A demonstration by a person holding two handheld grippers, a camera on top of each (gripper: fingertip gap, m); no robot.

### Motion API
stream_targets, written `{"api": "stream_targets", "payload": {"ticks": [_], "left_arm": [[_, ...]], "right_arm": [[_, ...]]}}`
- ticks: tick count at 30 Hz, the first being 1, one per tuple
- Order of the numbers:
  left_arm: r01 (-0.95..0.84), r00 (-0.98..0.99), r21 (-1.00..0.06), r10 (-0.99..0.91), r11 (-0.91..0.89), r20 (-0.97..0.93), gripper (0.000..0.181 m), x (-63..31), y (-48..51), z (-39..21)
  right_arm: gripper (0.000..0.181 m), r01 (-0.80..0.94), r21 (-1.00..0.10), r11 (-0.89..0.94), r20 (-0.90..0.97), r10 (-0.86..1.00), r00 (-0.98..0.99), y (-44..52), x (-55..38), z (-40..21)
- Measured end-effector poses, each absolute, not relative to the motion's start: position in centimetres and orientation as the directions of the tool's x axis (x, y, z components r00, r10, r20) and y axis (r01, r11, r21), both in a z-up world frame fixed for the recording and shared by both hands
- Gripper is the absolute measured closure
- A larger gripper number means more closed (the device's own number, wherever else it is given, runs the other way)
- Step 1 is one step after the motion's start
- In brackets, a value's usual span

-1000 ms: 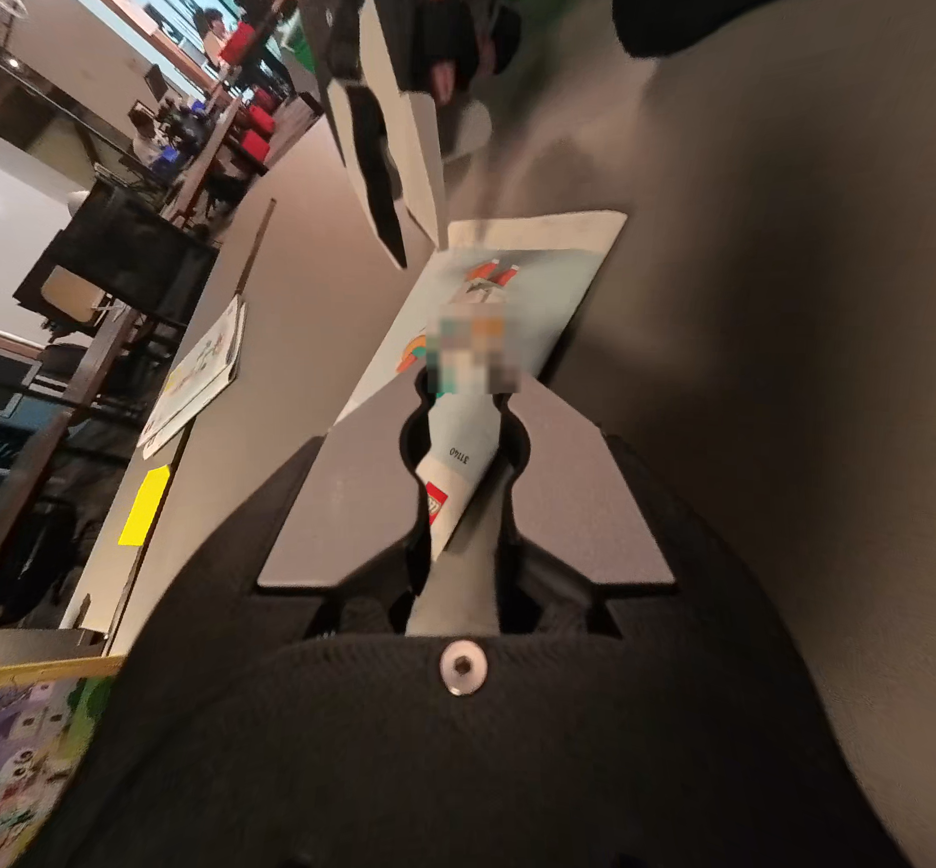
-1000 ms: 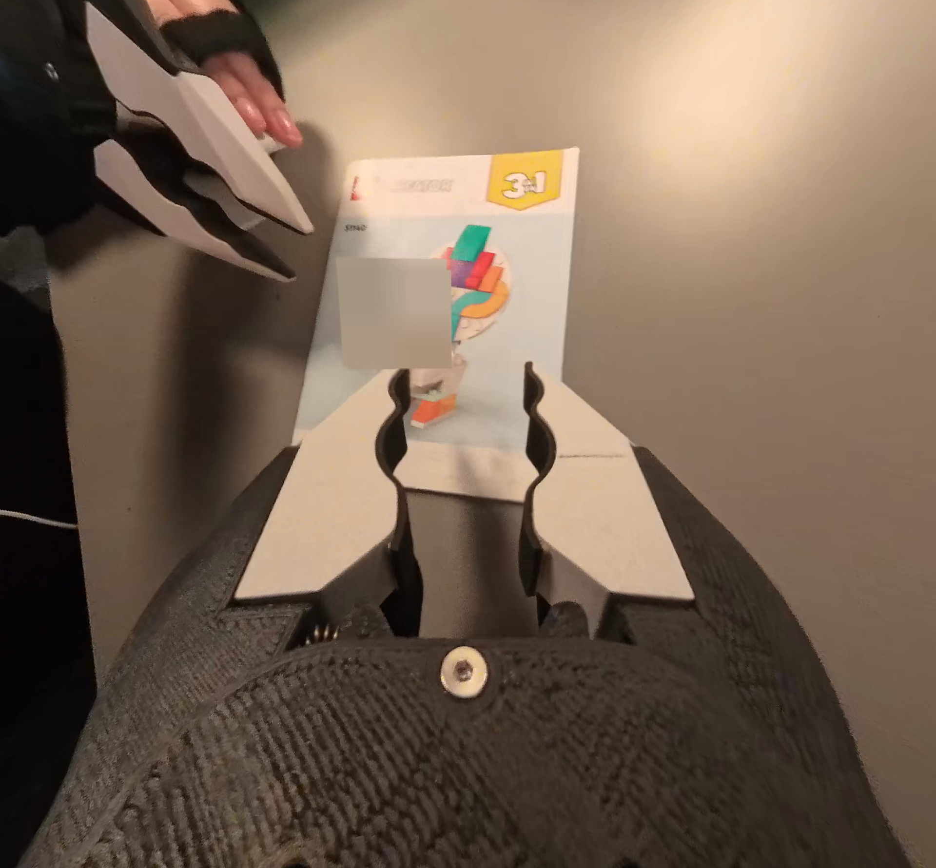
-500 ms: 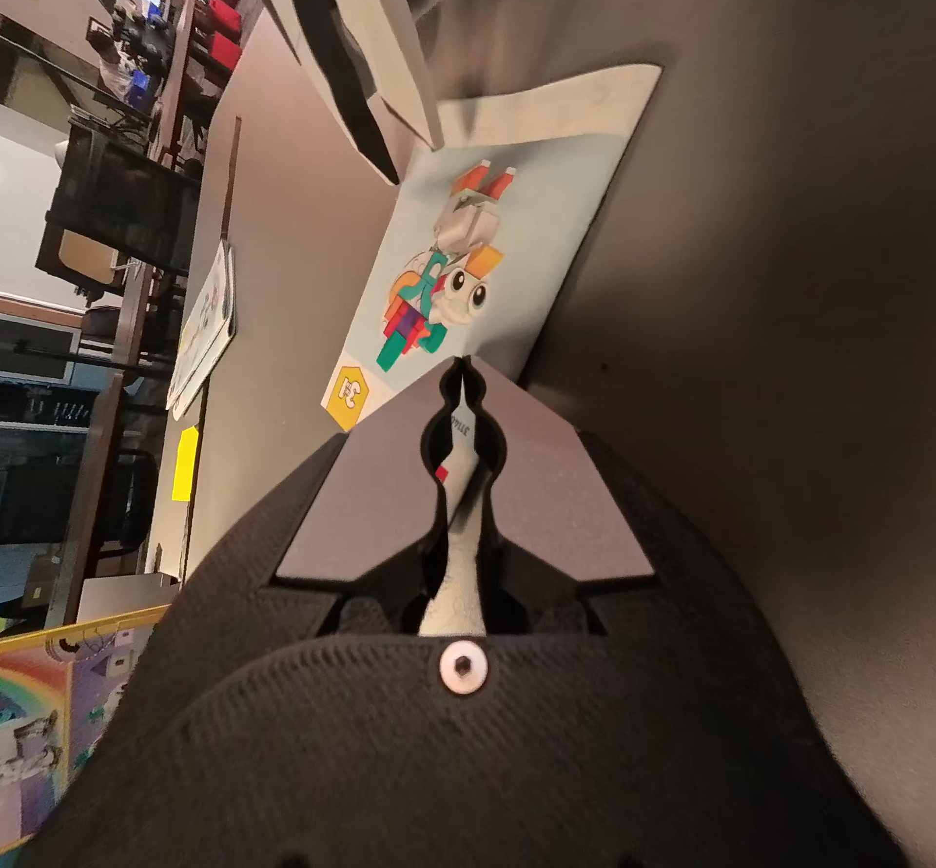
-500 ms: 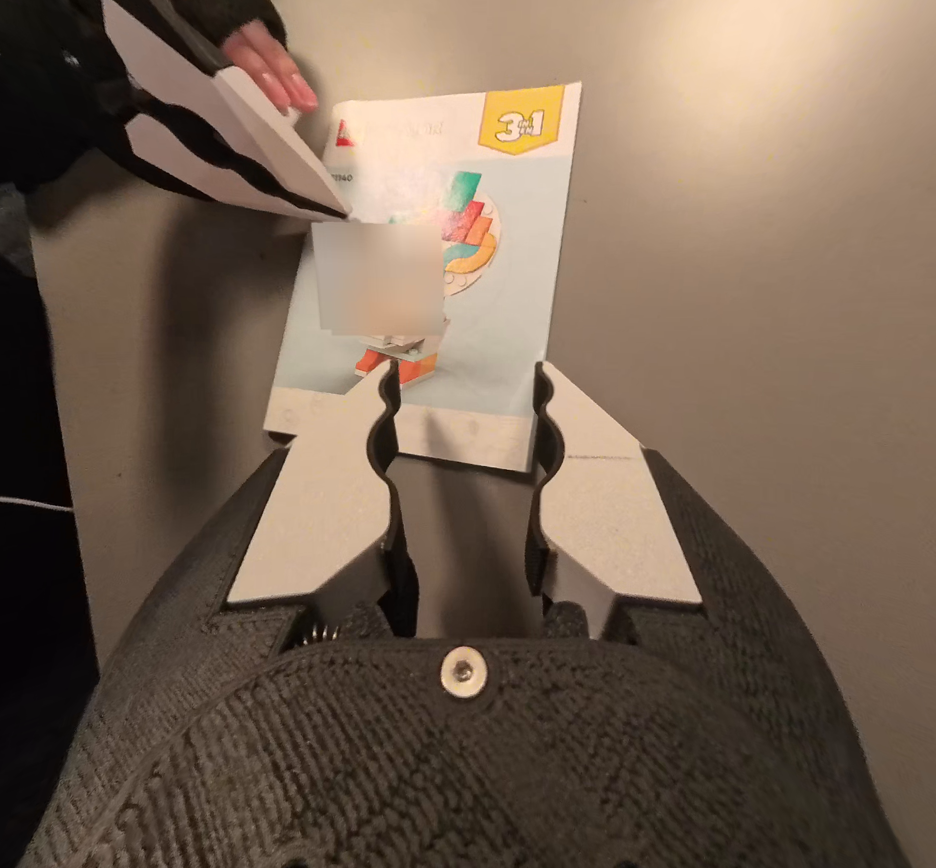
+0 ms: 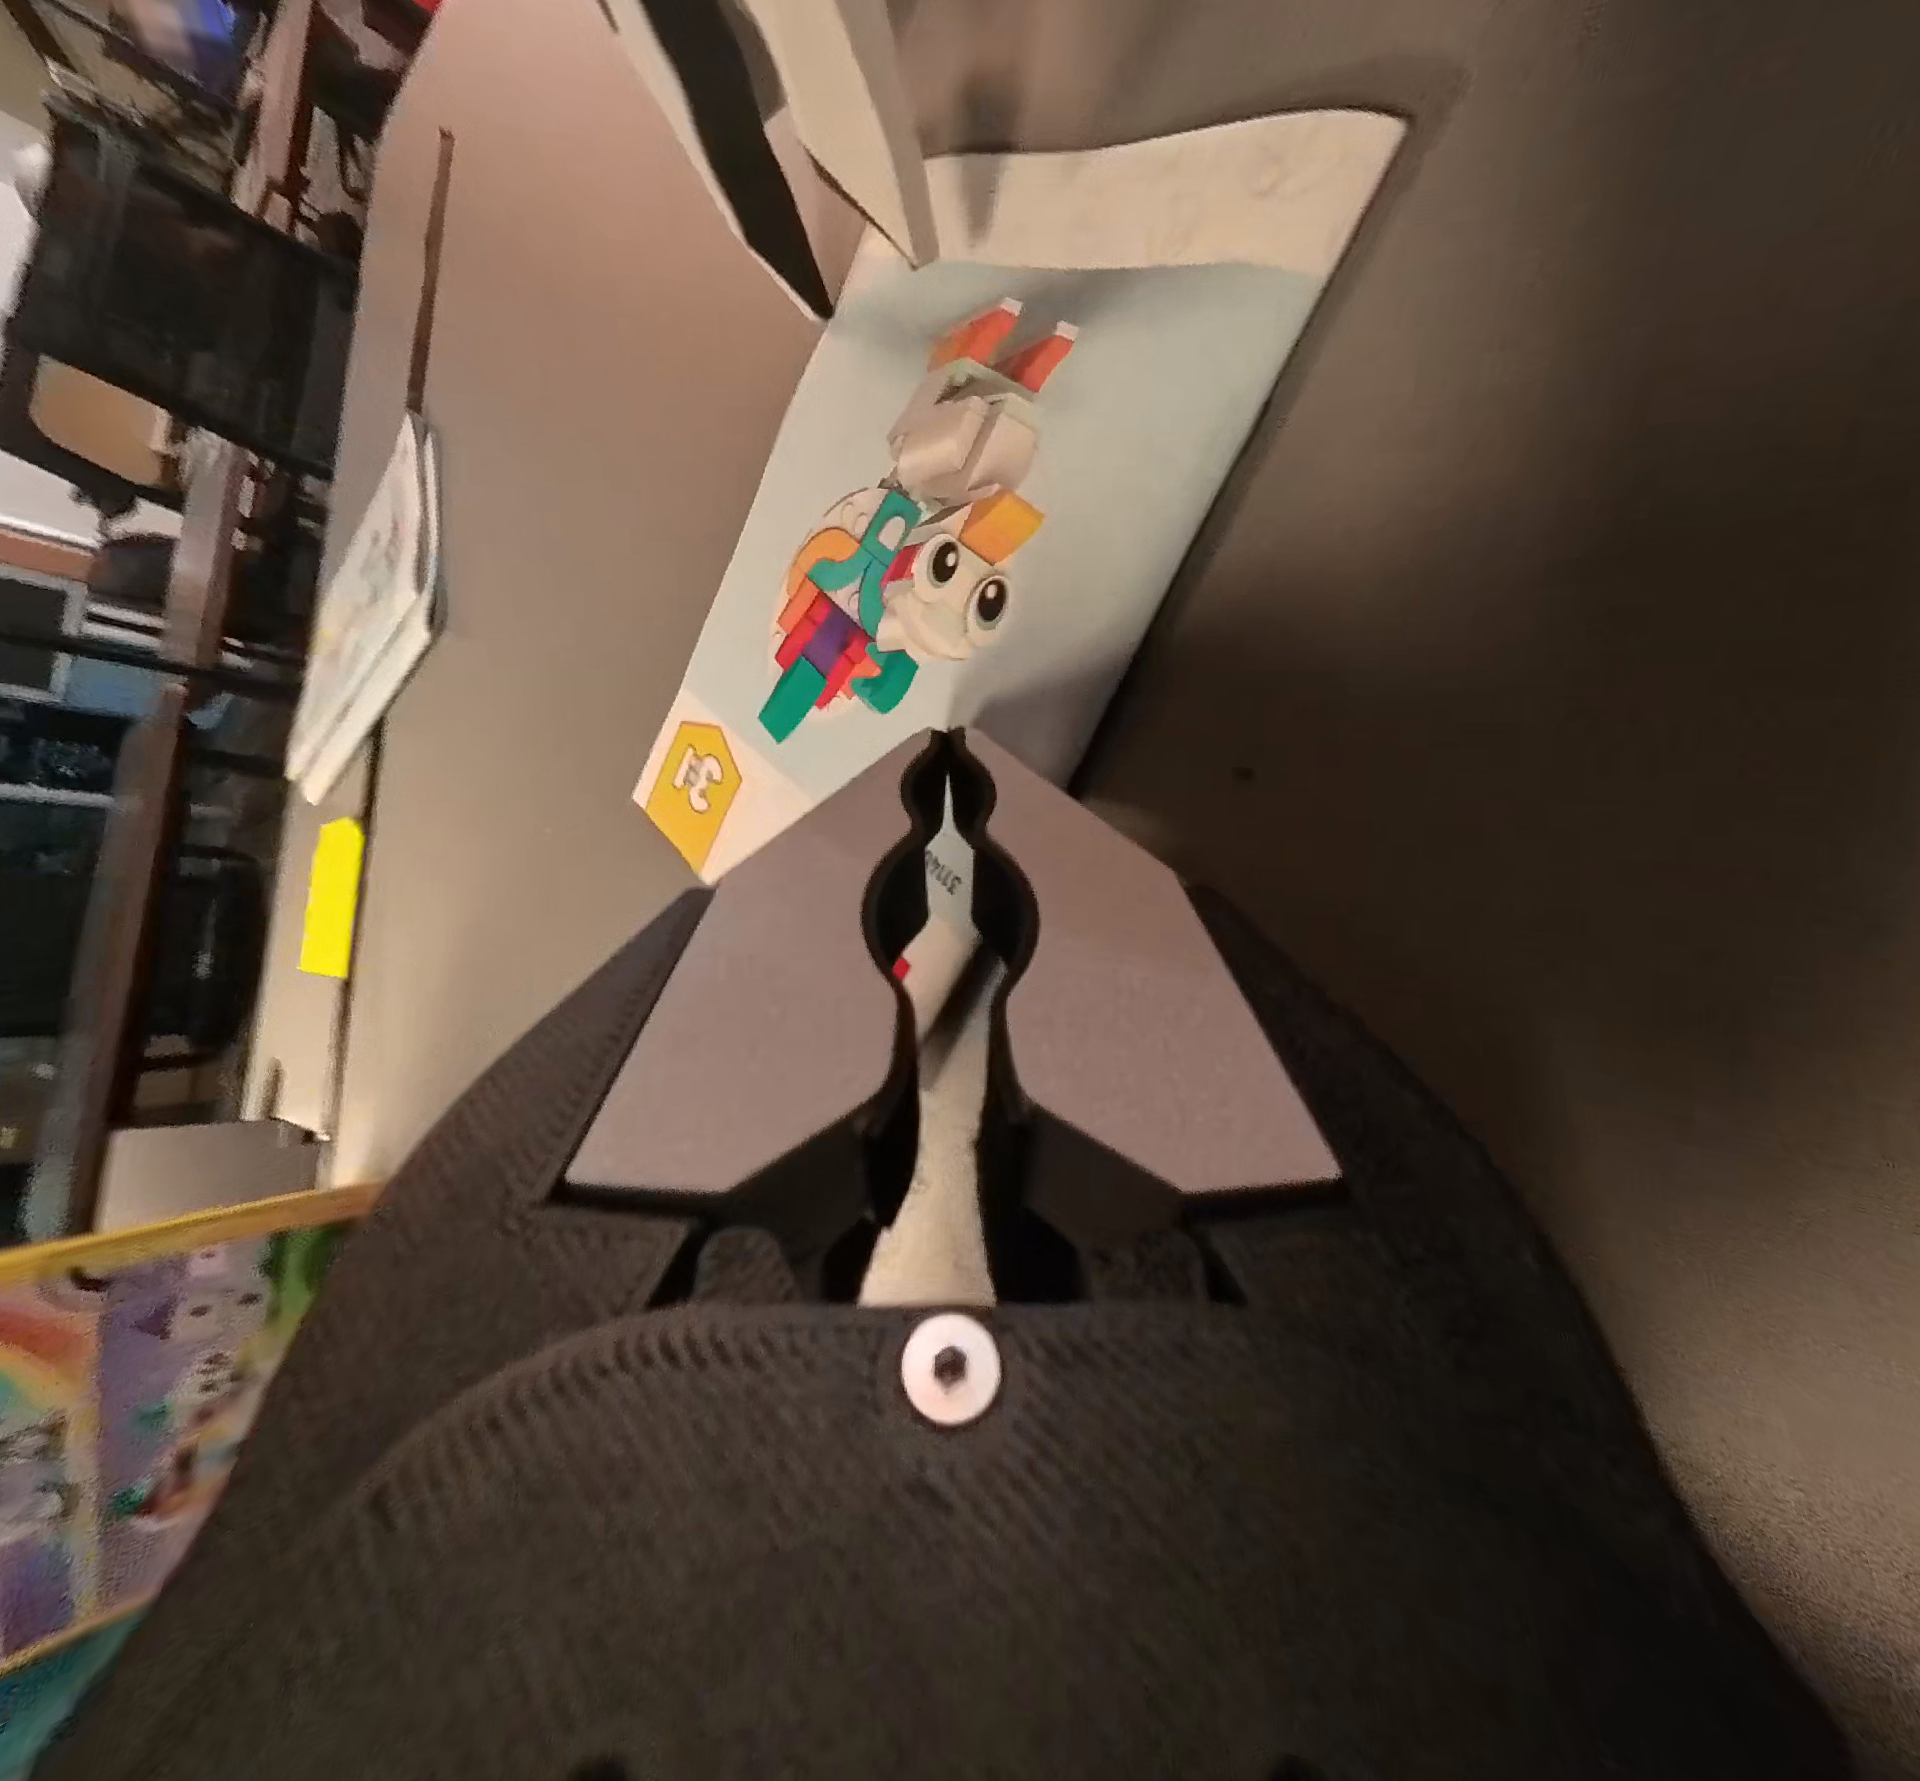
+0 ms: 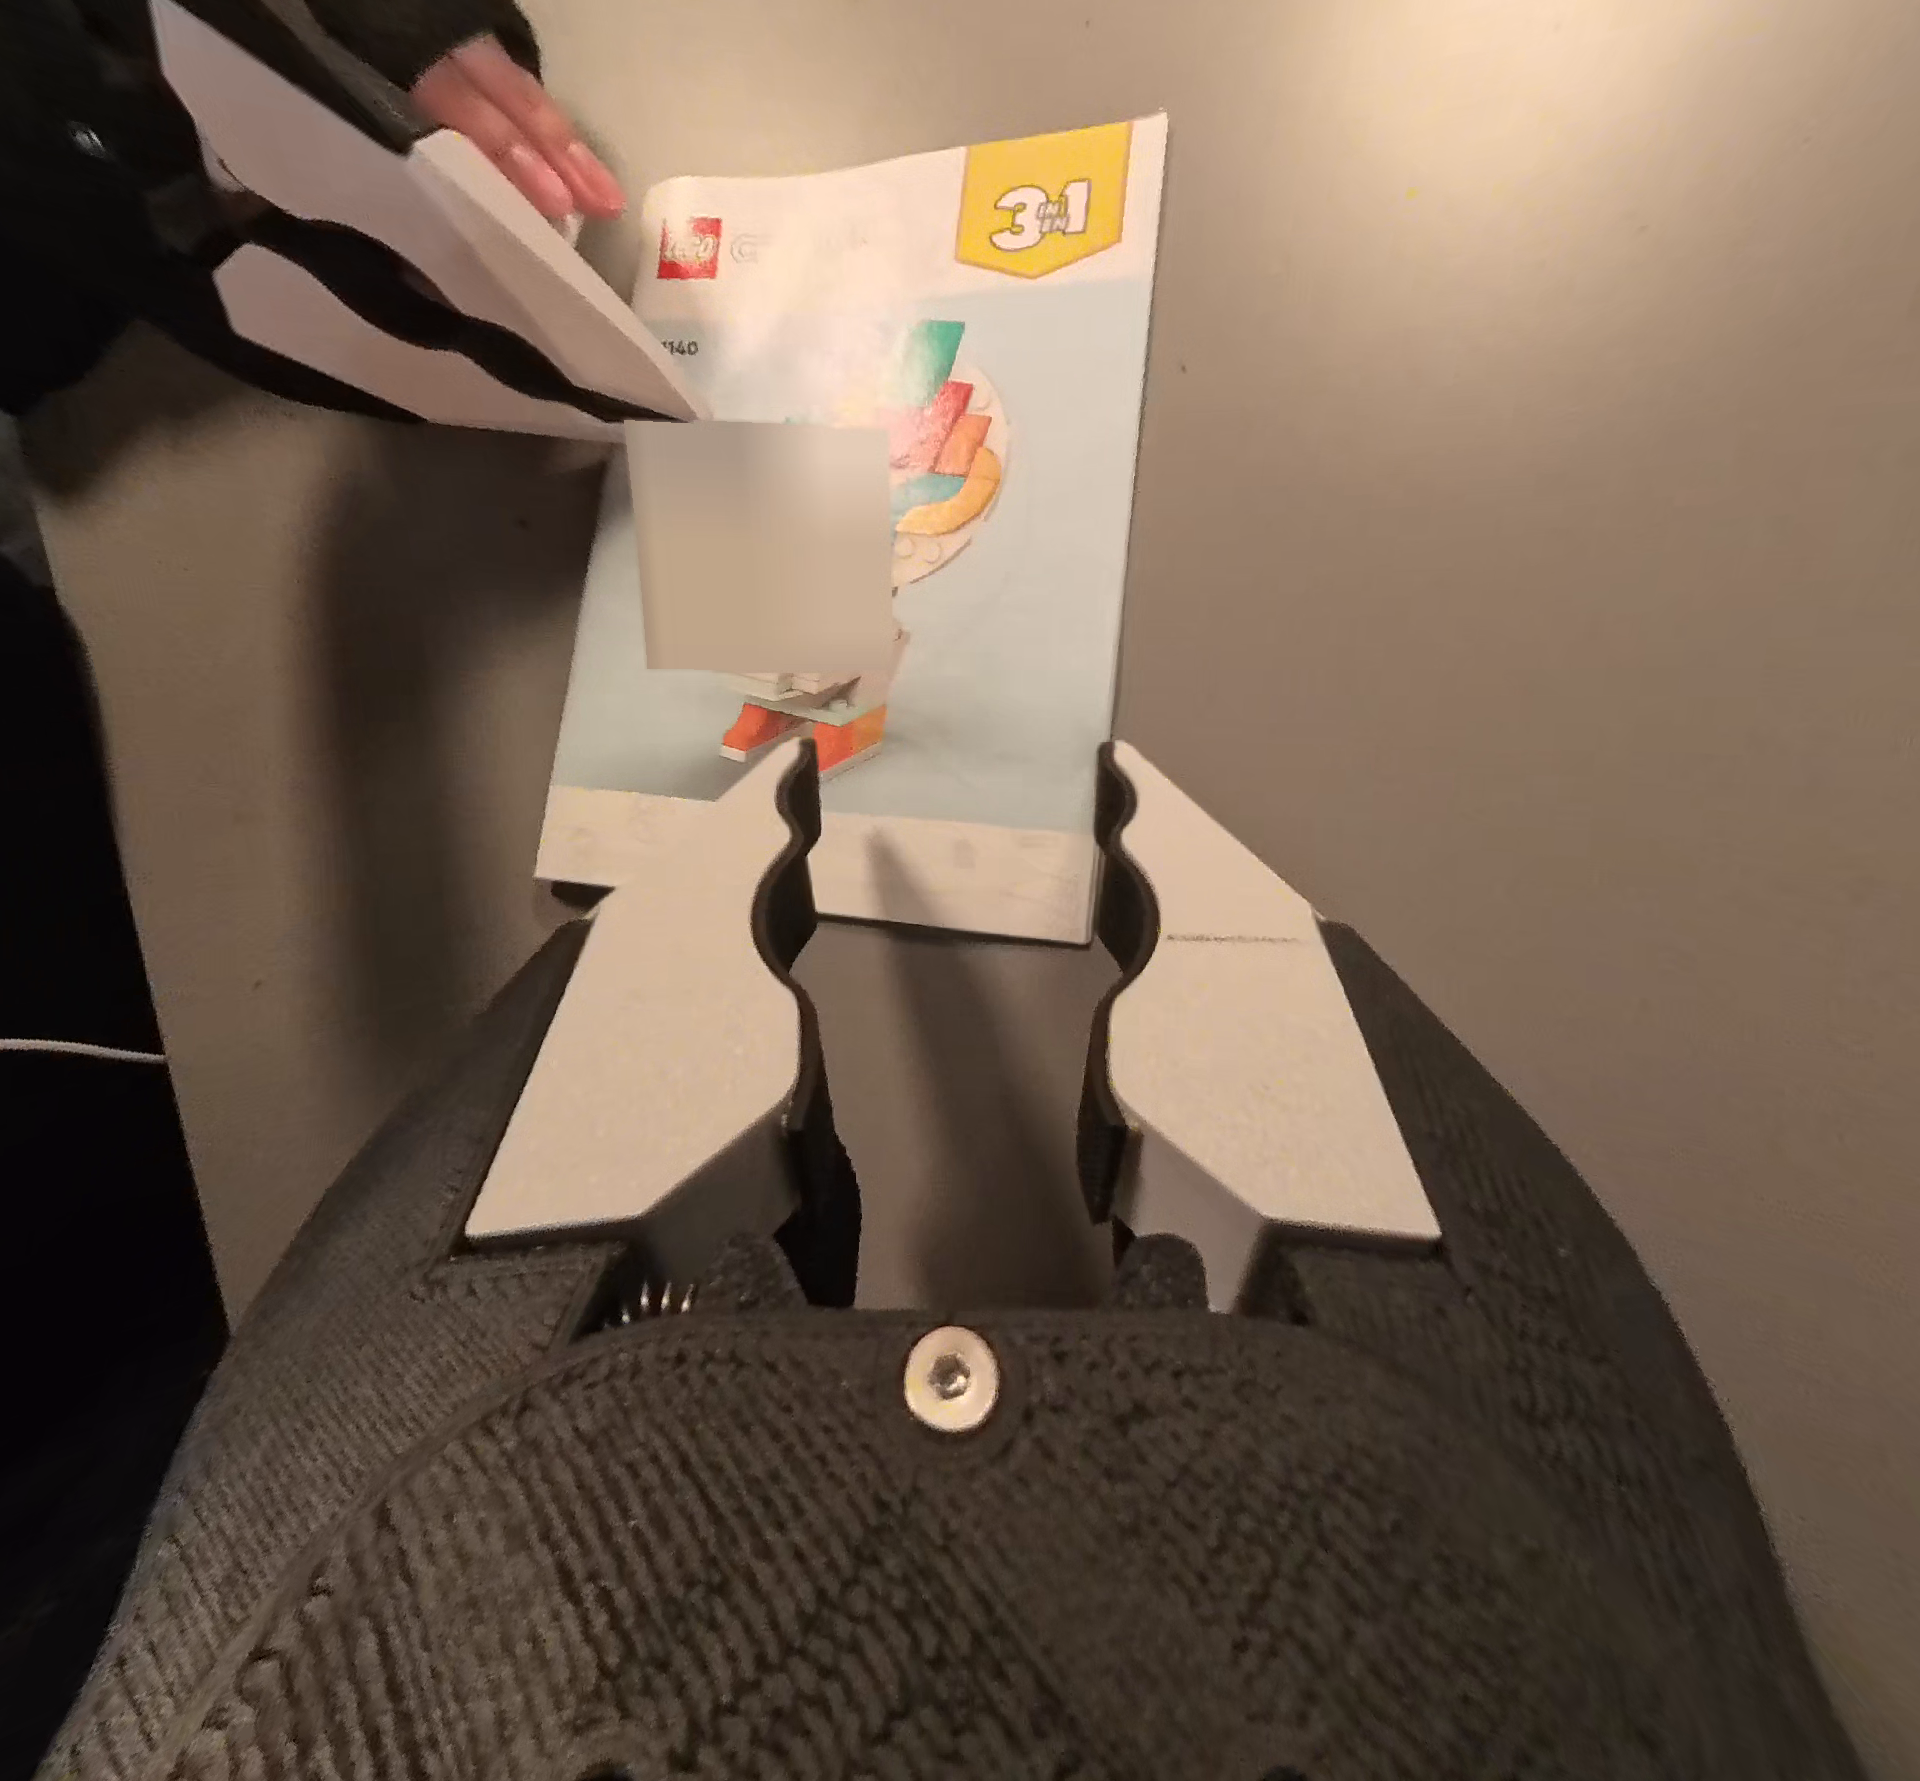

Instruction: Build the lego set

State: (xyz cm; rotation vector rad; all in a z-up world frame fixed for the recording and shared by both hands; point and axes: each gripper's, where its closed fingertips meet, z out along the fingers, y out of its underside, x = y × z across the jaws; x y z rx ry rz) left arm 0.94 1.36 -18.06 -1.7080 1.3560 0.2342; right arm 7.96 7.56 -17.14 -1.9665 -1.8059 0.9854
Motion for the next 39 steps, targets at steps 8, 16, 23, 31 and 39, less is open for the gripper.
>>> {"api": "stream_targets", "payload": {"ticks": [8, 16, 23, 31, 39], "left_arm": [[-0.836, 0.407, -0.549, -0.682, -0.010, -0.607, 0.181, 0.9, 1.4, -18.1], [-0.845, 0.395, -0.534, -0.672, 0.001, -0.627, 0.181, 0.9, 1.4, -18.1], [-0.843, 0.398, -0.538, -0.674, -0.002, -0.622, 0.181, 0.9, 1.4, -18.1], [-0.842, 0.400, -0.540, -0.676, -0.004, -0.619, 0.181, 0.9, 1.4, -18.1], [-0.845, 0.396, -0.535, -0.673, -0.001, -0.624, 0.181, 0.9, 1.4, -18.1]], "right_arm": [[0.149, 0.700, -0.680, -0.219, -0.396, 0.913, -0.098, 6.1, 7.7, -15.4], [0.134, 0.732, -0.651, -0.200, -0.334, 0.942, -0.040, 7.1, 7.7, -16.5], [0.134, 0.764, -0.624, -0.164, -0.273, 0.962, -0.017, 7.6, 8.0, -17.2], [0.140, 0.748, -0.627, -0.216, -0.328, 0.945, -0.002, 7.8, 8.1, -17.1], [0.149, 0.761, -0.630, -0.152, -0.371, 0.920, -0.124, 5.2, 7.3, -16.9]]}}
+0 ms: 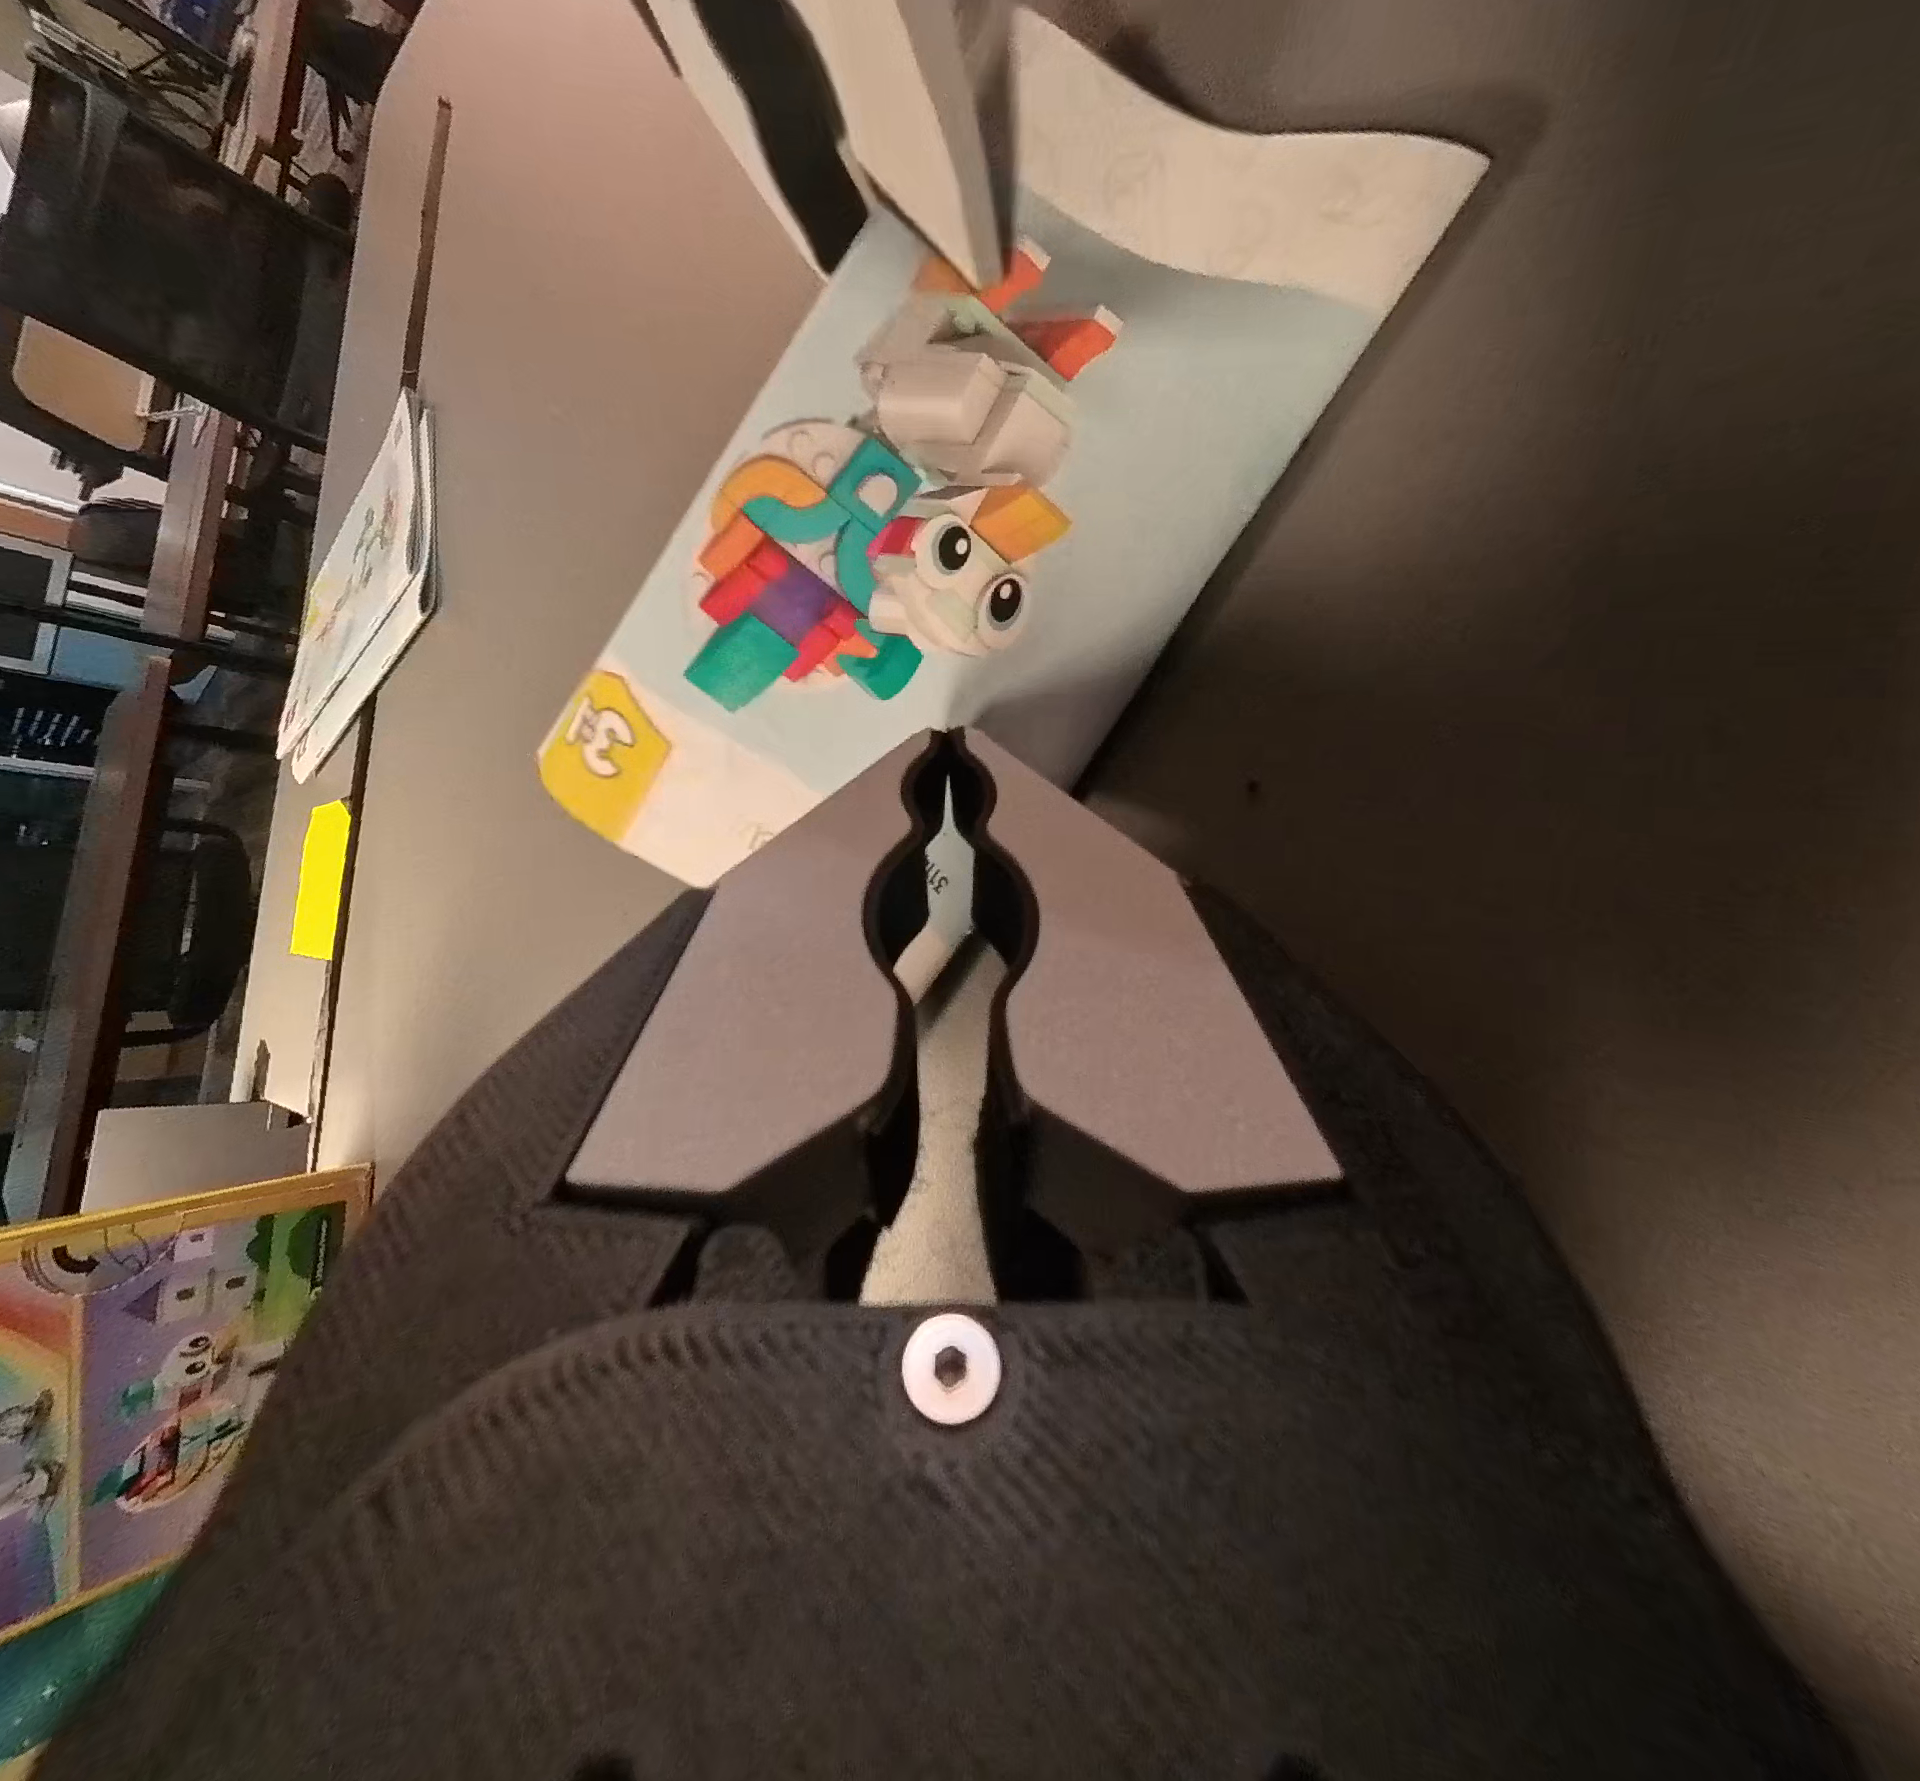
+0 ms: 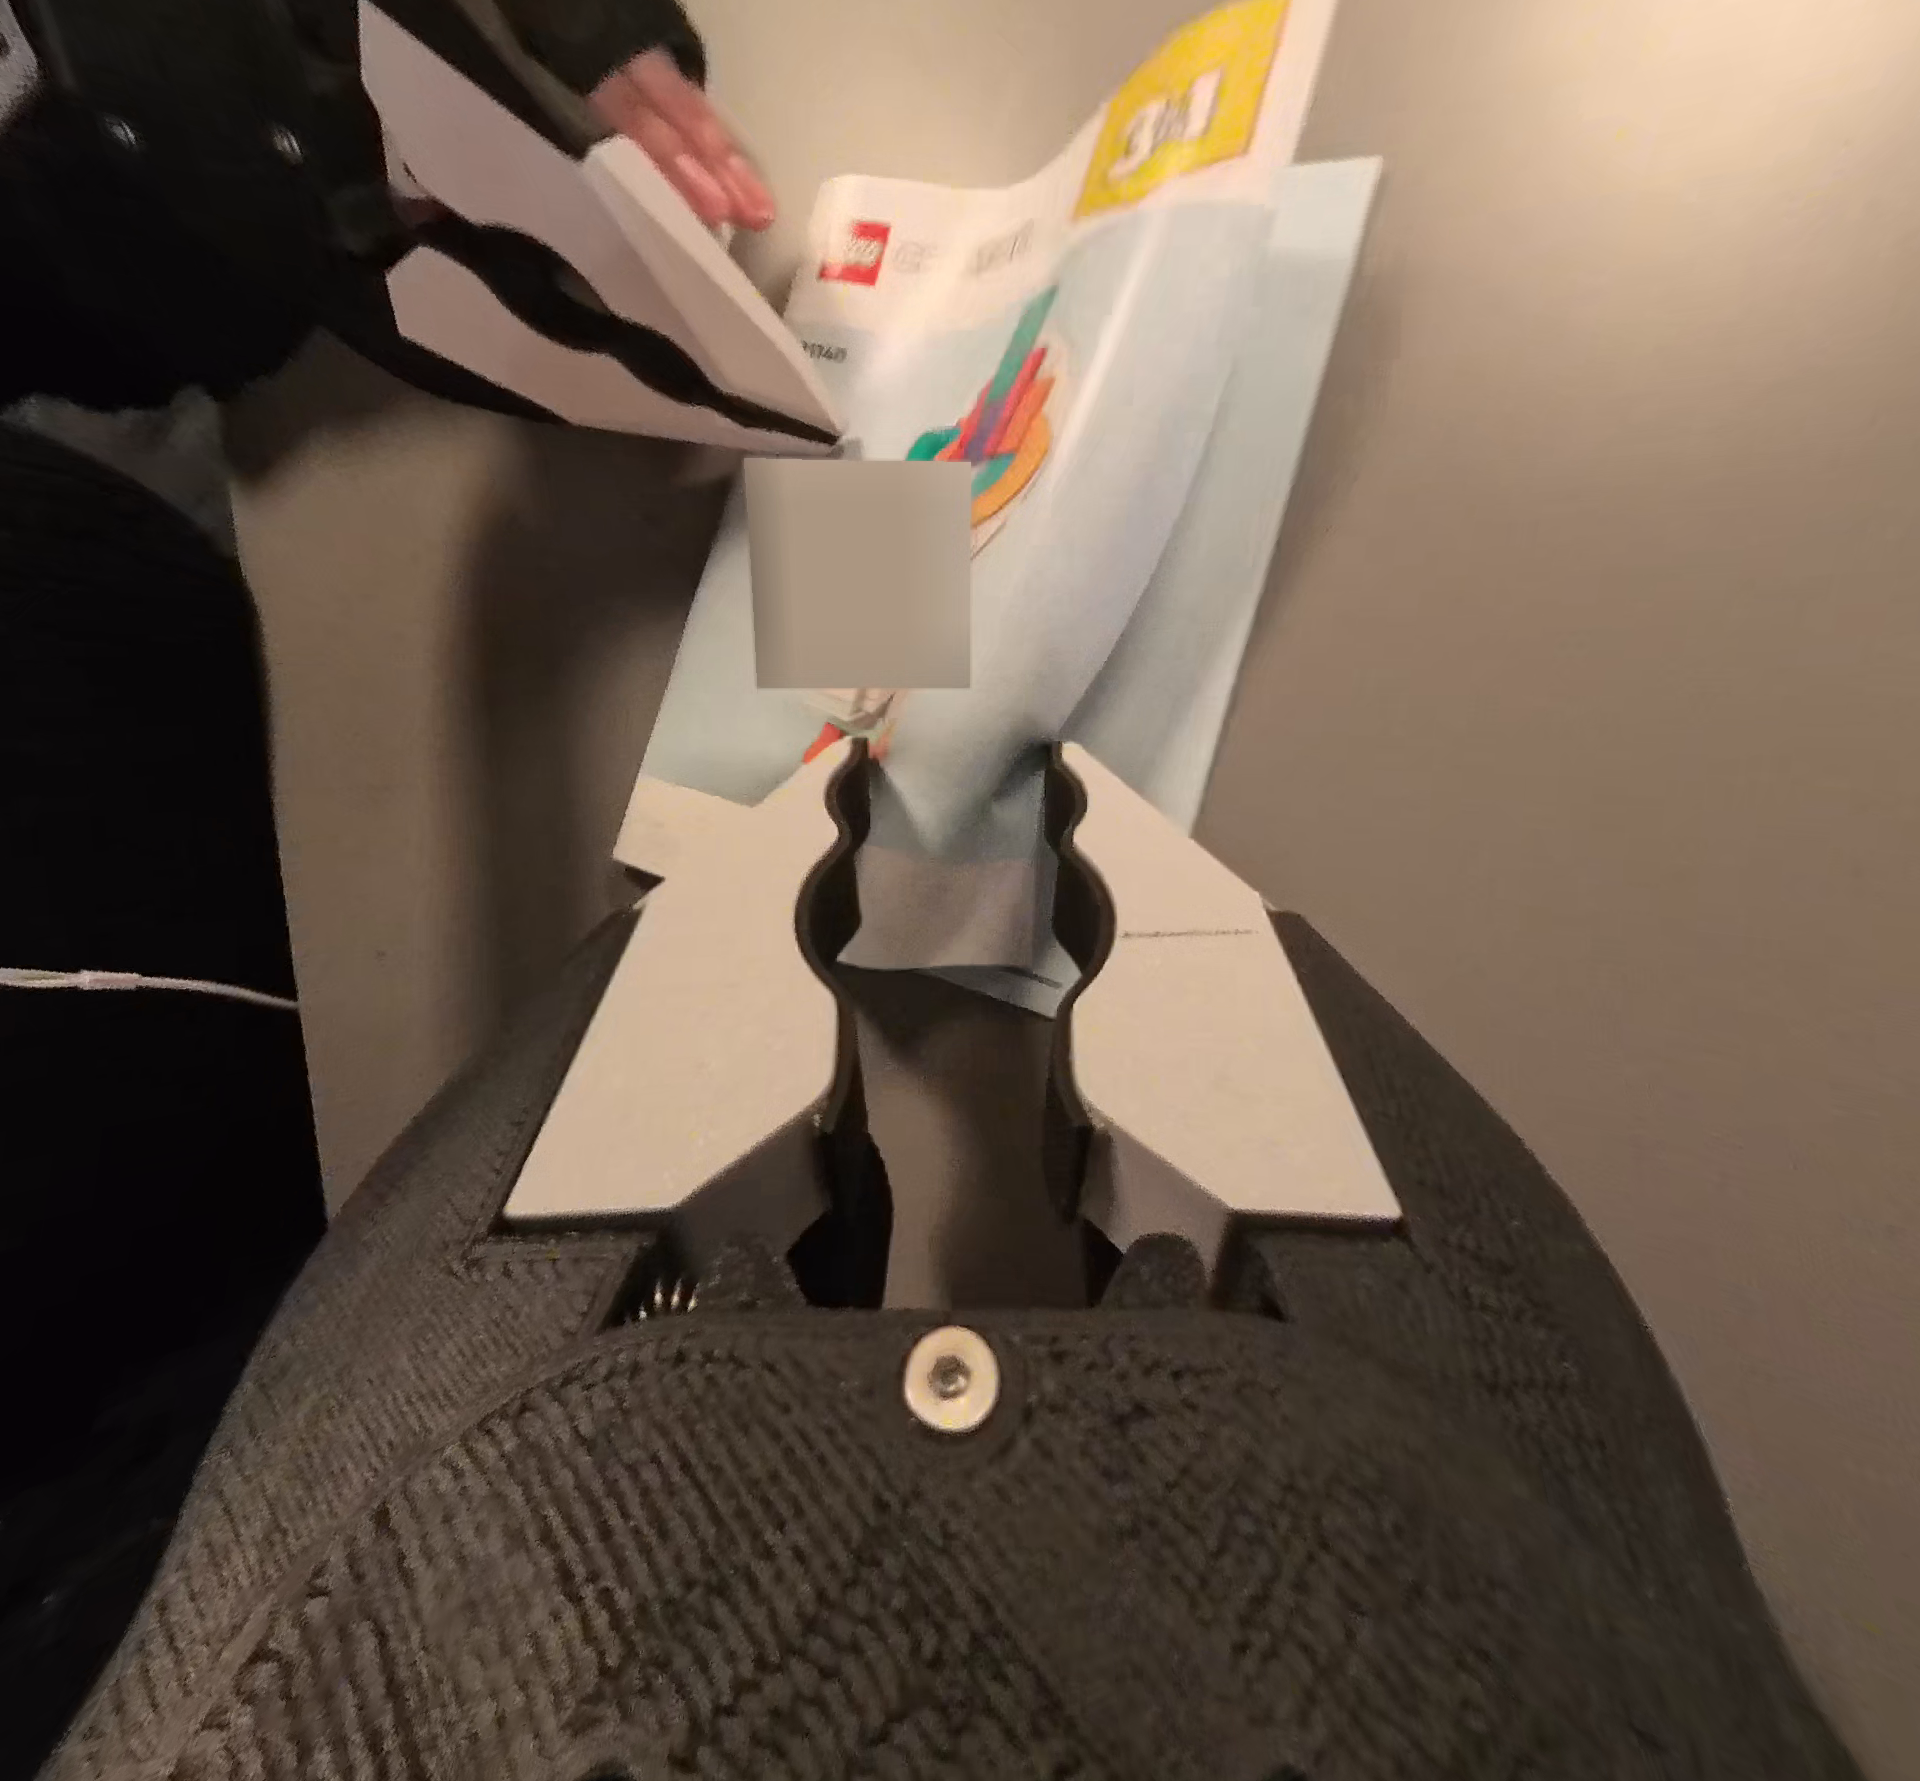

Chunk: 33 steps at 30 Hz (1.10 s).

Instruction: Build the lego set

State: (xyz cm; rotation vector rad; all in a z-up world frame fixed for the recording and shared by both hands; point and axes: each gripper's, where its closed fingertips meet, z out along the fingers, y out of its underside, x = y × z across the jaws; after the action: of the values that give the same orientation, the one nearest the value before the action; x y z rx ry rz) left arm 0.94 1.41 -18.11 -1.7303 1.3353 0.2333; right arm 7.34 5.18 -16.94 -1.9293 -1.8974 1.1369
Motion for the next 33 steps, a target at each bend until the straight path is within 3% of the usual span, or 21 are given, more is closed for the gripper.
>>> {"api": "stream_targets", "payload": {"ticks": [8, 11, 12, 17, 20, 25, 28, 32, 33], "left_arm": [[-0.844, 0.396, -0.536, -0.666, 0.007, -0.632, 0.181, 0.9, 1.4, -18.0], [-0.807, 0.420, -0.591, -0.702, 0.002, -0.575, 0.181, 0.7, 0.7, -17.5], [-0.767, 0.449, -0.641, -0.727, -0.016, -0.520, 0.181, 0.6, 0.3, -16.9], [-0.398, 0.534, -0.857, -0.842, -0.328, 0.074, 0.137, 0.2, -2.7, -13.7], [-0.190, 0.536, -0.870, -0.791, -0.455, 0.297, 0.125, -1.0, -2.5, -11.8], [-0.019, 0.578, -0.780, -0.643, -0.626, 0.502, 0.116, -2.2, -0.9, -11.9], [0.040, 0.625, -0.658, -0.495, -0.752, 0.604, 0.135, -2.9, -0.3, -13.9], [0.119, 0.475, -0.573, -0.461, -0.811, 0.750, 0.181, -1.9, -0.8, -13.3], [0.121, 0.454, -0.567, -0.463, -0.815, 0.761, 0.181, -1.8, -1.0, -13.1]], "right_arm": [[0.147, 0.646, -0.757, -0.098, -0.438, 0.810, -0.390, 0.4, 5.3, -13.6], [0.145, 0.603, -0.793, -0.086, -0.466, 0.723, -0.510, -2.0, 5.2, -12.3], [0.142, 0.591, -0.802, -0.081, -0.471, 0.695, -0.544, -2.8, 5.1, -12.0], [0.133, 0.602, -0.798, -0.012, -0.458, 0.662, -0.594, -5.0, 4.3, -12.9], [0.129, 0.598, -0.801, 0.029, -0.429, 0.671, -0.606, -5.7, 3.7, -13.4], [0.121, 0.595, -0.796, 0.109, -0.358, 0.709, -0.608, -6.1, 3.0, -14.5], [0.121, 0.584, -0.802, 0.126, -0.336, 0.714, -0.615, -6.3, 2.7, -14.6], [0.120, 0.569, -0.811, 0.138, -0.315, 0.716, -0.623, -6.3, 2.6, -14.6], [0.120, 0.558, -0.817, 0.145, -0.303, 0.716, -0.629, -6.2, 2.7, -14.4]]}}
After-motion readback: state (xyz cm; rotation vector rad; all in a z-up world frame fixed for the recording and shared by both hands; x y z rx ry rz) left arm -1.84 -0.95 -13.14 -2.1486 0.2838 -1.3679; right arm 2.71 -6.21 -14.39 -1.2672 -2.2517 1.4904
